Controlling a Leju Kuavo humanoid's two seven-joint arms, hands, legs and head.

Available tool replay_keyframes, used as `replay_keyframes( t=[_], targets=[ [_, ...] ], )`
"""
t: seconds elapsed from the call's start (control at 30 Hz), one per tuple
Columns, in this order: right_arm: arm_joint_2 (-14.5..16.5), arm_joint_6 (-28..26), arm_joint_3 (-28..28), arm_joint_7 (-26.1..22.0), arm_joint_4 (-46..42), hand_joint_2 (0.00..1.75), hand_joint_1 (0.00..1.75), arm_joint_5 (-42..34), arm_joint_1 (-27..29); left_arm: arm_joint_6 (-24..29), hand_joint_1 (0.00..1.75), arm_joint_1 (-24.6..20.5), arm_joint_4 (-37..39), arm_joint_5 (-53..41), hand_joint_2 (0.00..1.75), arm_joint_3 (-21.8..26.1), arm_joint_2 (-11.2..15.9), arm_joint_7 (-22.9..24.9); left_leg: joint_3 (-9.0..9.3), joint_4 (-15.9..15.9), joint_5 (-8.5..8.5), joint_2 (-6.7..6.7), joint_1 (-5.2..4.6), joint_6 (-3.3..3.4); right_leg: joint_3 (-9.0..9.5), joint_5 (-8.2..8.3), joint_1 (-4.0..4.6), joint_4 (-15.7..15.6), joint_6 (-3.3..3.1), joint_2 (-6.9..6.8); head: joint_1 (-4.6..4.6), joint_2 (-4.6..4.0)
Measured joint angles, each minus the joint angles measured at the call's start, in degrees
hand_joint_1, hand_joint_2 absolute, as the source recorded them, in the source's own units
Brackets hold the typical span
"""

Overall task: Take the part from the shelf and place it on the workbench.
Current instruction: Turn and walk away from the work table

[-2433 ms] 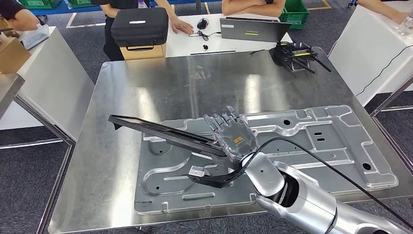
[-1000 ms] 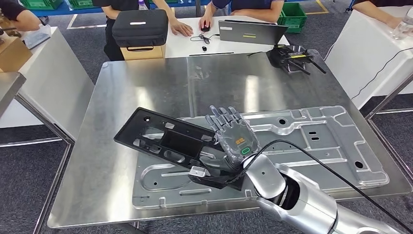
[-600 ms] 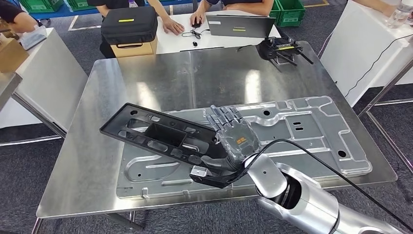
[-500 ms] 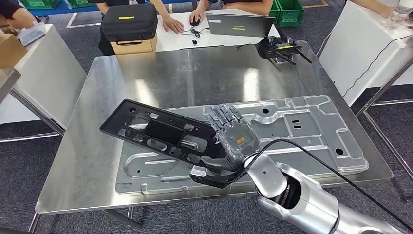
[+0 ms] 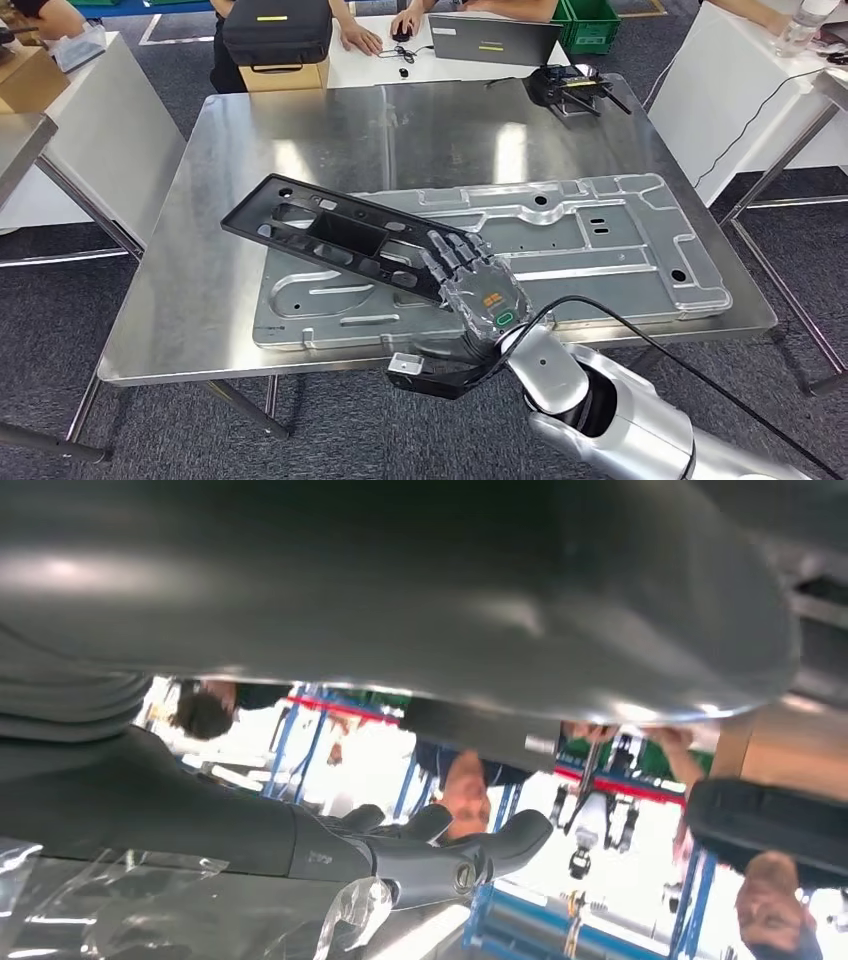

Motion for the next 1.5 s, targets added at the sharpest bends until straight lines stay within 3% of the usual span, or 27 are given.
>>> replay_keyframes(
  t=[0.07, 0.1, 0.17, 0.2, 0.27, 0.33, 0.37, 0.4, 0.43, 0.5, 0.57, 0.6, 0.67, 0.83, 0.87, 0.97, 1.0, 1.07, 1.13, 1.17, 1.23, 1.3, 1.37, 1.43, 1.47, 1.5],
  targets=[
    [0.1, -1.3, -0.1, -0.3, 0.2, 0.00, 0.00, -1.8, 0.8, 0.1, 0.00, -0.1, 0.0, 0.1, 0.00, 0.0, 0.0, 0.0, -1.19, 1.0, 0.54, -0.10, 0.01, -0.78, 4.38, -0.76, -0.15, -6.7, -0.16, 0.07, 0.04, 0.00],
    [0.2, -2.3, -0.3, -0.6, 0.4, 0.00, 0.00, -3.7, 1.7, 0.2, 0.00, 0.0, 0.0, 0.2, 0.00, 0.0, 0.0, 0.0, -1.54, 1.3, 0.90, -0.16, -0.03, -1.10, 5.12, -1.38, 0.03, -8.1, -0.64, 0.10, 0.06, 0.00],
    [0.5, -5.2, -0.9, -1.6, 1.6, 0.00, 0.00, -8.8, 4.8, 0.4, 0.00, 0.2, 0.0, 0.5, 0.00, 0.0, 0.0, 0.0, -1.86, 1.4, 1.49, -0.22, 0.20, -1.70, 4.66, -1.03, 0.25, -8.3, -2.11, -0.16, 0.04, 0.00],
    [0.6, -6.8, -1.2, -2.3, 2.5, 0.00, 0.00, -11.1, 6.6, 0.5, 0.00, 0.3, 0.0, 0.6, 0.00, 0.0, -0.1, 0.0, -2.20, 1.8, 0.78, -0.23, 0.38, -1.95, 4.25, -0.55, 0.31, -8.3, -2.76, -0.31, 0.02, 0.00],
    [0.9, -9.6, -1.5, -3.5, 4.2, 0.00, 0.00, -13.2, 9.7, 0.6, 0.00, 0.6, 0.0, 0.8, 0.00, 0.1, -0.2, 0.0, -3.77, 6.2, -3.85, -0.21, 0.55, -2.42, 2.95, 0.58, 0.30, -8.4, -3.81, -0.51, -0.02, 0.00],
    [1.2, -11.0, -1.9, -4.4, 5.8, 0.00, 0.00, -14.9, 12.0, 0.7, 0.00, 0.6, 0.0, 0.8, 0.00, 0.1, -0.2, 0.0, -5.77, 14.1, -9.49, -0.21, 0.52, -2.65, 1.37, 1.74, 0.49, -8.4, -4.22, -0.51, -0.05, 0.00],
    [1.4, -11.4, -2.2, -5.0, 6.7, 0.00, 0.00, -16.7, 13.1, 0.8, 0.00, 0.6, 0.0, 0.8, 0.00, 0.2, -0.2, 0.0, -6.14, 17.2, -10.79, -0.21, 0.48, -2.60, 0.61, 2.30, 0.63, -8.4, -4.28, -0.52, -0.05, 0.00],
    [1.6, -11.7, -2.7, -5.7, 7.6, 0.00, 0.00, -19.0, 14.3, 0.9, 0.00, 0.6, 0.0, 0.8, 0.00, 0.2, -0.3, 0.0, -5.67, 18.7, -10.79, -0.21, 0.36, -2.37, -0.10, 2.81, 0.80, -8.3, -4.31, -0.55, -0.05, 0.00],
    [1.9, -12.4, -3.1, -6.5, 8.8, 0.00, 0.00, -21.7, 15.8, 1.0, 0.00, 0.6, 0.0, 0.9, 0.00, 0.3, -0.3, 0.0, -4.14, 18.0, -9.74, -0.21, 0.17, -1.97, -0.73, 3.30, 0.99, -8.3, -4.33, -0.60, -0.05, 0.00],
    [2.8, -15.3, -4.0, -8.2, 12.8, 0.00, 0.00, -27.9, 19.1, 1.4, 0.00, 0.6, 0.0, 1.3, 0.00, 0.7, -0.3, 0.0, 1.69, 11.0, -7.29, -0.27, -0.54, -0.52, -1.69, 4.20, 1.28, -8.3, -4.33, -0.77, -0.03, 0.00],
    [3.9, -19.7, -4.7, -10.3, 19.0, 0.00, 0.00, -35.3, 22.1, 1.9, 0.00, 0.4, 0.0, 1.7, 0.00, 1.0, -0.4, 0.1, 7.42, 2.6, -6.94, -0.33, -1.29, 0.71, -2.17, 5.09, 1.45, -8.5, -4.12, -0.94, 0.00, 0.00],
    [4.6, -21.6, -4.9, -12.0, 23.1, 0.00, 0.00, -39.6, 23.2, 2.2, 0.00, 0.4, 0.0, 1.9, 0.00, 1.2, -0.5, 0.1, 8.85, 0.1, -7.20, -0.38, -1.56, 0.89, -2.27, 5.56, 1.37, -8.6, -3.94, -1.03, 0.00, 0.00],
    [5.3, -23.6, -5.1, -14.5, 28.8, 0.00, 0.00, -45.2, 24.5, 2.5, 0.00, 0.3, 0.0, 2.1, 0.00, 1.3, -0.6, 0.1, 9.22, -1.0, -7.08, -0.43, -1.73, 0.57, -2.31, 6.23, 1.23, -8.8, -3.66, -1.12, -0.02, 0.00],
    [6.1, -23.9, -5.4, -17.5, 34.9, 0.00, 0.00, -51.2, 25.7, 2.7, 0.00, 0.4, 0.0, 2.2, 0.00, 1.4, -0.7, 0.1, 8.98, -1.3, -6.54, -0.42, -1.78, 0.54, -2.34, 6.65, 1.19, -9.0, -3.28, -1.12, -0.06, 0.00],
    [6.8, -24.0, -5.9, -19.6, 40.4, 0.00, 0.00, -54.6, 27.0, 2.8, 0.00, 0.5, 0.0, 2.2, 0.00, 1.4, -0.8, 0.2, 8.34, -1.5, -5.73, -0.42, -1.67, 0.78, -3.17, 4.32, 1.14, -6.9, -2.97, -1.00, -0.05, 0.00],
    [9.9, -21.5, -7.6, -20.9, 59.9, 0.00, 0.00, -63.3, 30.4, 3.1, 0.00, 0.8, 0.0, 2.2, 0.00, 1.5, -1.1, 0.2, 4.58, -1.6, -2.34, -0.15, -1.29, 1.26, -6.36, -4.70, 0.86, 6.2, -1.89, -0.63, -0.02, 0.00],
    [10.6, -19.7, -8.3, -18.6, 63.7, 0.00, 0.00, -65.4, 30.5, 3.1, 0.00, 0.8, 0.0, 2.1, 0.00, 1.5, -1.2, 0.1, 3.44, -1.4, -1.61, -0.02, -1.19, 1.07, -5.61, -4.26, 0.72, 7.5, -1.62, -0.63, -0.02, 0.00],
    [11.8, -16.1, -9.9, -12.7, 68.9, 0.87, 0.00, -69.9, 30.5, 3.3, 0.00, 0.8, 0.0, 2.1, 0.00, 1.5, -1.3, 0.0, 1.71, -0.6, -0.76, 0.07, -0.90, 0.53, -0.54, -1.21, 0.24, 2.1, -1.03, -0.65, -0.02, 0.00],
    [13.1, -14.4, -11.8, -8.6, 73.0, 1.75, 0.00, -73.1, 30.4, 3.5, 0.00, 0.7, 0.0, 1.9, 0.00, 1.5, -1.3, -0.1, 0.18, 0.8, -0.45, 0.02, -0.84, -0.12, 4.84, -1.34, 0.08, -5.5, -0.90, -0.50, -0.01, 0.00],
    [13.7, -14.3, -12.7, -7.7, 74.5, 1.75, 0.00, -74.2, 30.4, 3.5, 0.00, 0.7, 0.0, 1.9, 0.00, 1.5, -1.3, -0.1, -0.27, 1.3, -0.35, 0.01, -0.90, -0.39, 6.18, -2.11, 0.17, -7.7, -1.25, -0.41, -0.04, 0.00],
    [14.9, -15.4, -14.3, -7.9, 77.3, 1.75, 0.00, -76.1, 30.4, 3.5, 0.00, 0.8, 0.0, 1.6, 0.00, 1.5, -1.3, 0.0, -0.60, 1.7, 0.03, 0.04, -0.81, -0.84, 6.26, -2.44, 0.42, -8.4, -2.55, -0.29, -0.11, 0.00],
    [15.9, -16.9, -15.8, -9.0, 79.6, 0.87, 0.00, -77.7, 30.4, 3.5, 0.00, 0.9, 0.0, 1.2, 0.00, 1.5, -1.4, 0.2, -1.07, 3.0, -1.50, 0.00, -0.48, -1.37, 5.82, -1.77, 0.52, -8.5, -3.54, -0.46, -0.15, 0.00],
    [16.8, -17.9, -17.2, -10.3, 81.4, 0.00, 0.00, -78.5, 30.4, 3.5, 0.00, 1.0, 0.0, 0.9, 0.00, 1.5, -1.4, 0.4, -2.87, 8.5, -6.39, -0.06, -0.25, -2.04, 4.92, -0.90, 0.61, -8.5, -4.03, -0.61, -0.26, 0.00],
    [17.5, -18.5, -18.4, -11.3, 82.9, 0.00, 0.00, -79.0, 30.4, 3.5, 0.00, 1.0, 0.0, 0.8, 0.00, 1.5, -1.5, 0.5, -5.13, 16.1, -10.85, -0.05, -0.22, -2.31, 3.78, -0.10, 0.72, -8.5, -4.15, -0.59, -0.32, 0.00],
    [17.7, -18.7, -18.8, -11.6, 83.6, 0.00, 0.00, -79.1, 30.4, 3.5, 0.00, 1.0, 0.0, 0.8, 0.00, 1.5, -1.5, 0.6, -5.40, 18.2, -11.51, -0.05, -0.25, -2.21, 3.26, 0.28, 0.80, -8.4, -4.19, -0.50, -0.33, 0.00],
    [17.9, -18.9, -19.3, -11.9, 84.3, 0.00, 0.00, -79.2, 30.4, 3.5, 0.00, 1.0, 0.0, 0.8, 0.00, 1.5, -1.5, 0.6, -4.53, 18.2, -11.07, -0.09, -0.33, -1.94, 2.78, 0.62, 0.85, -8.4, -4.21, -0.27, -0.33, 0.00]
  ],
)
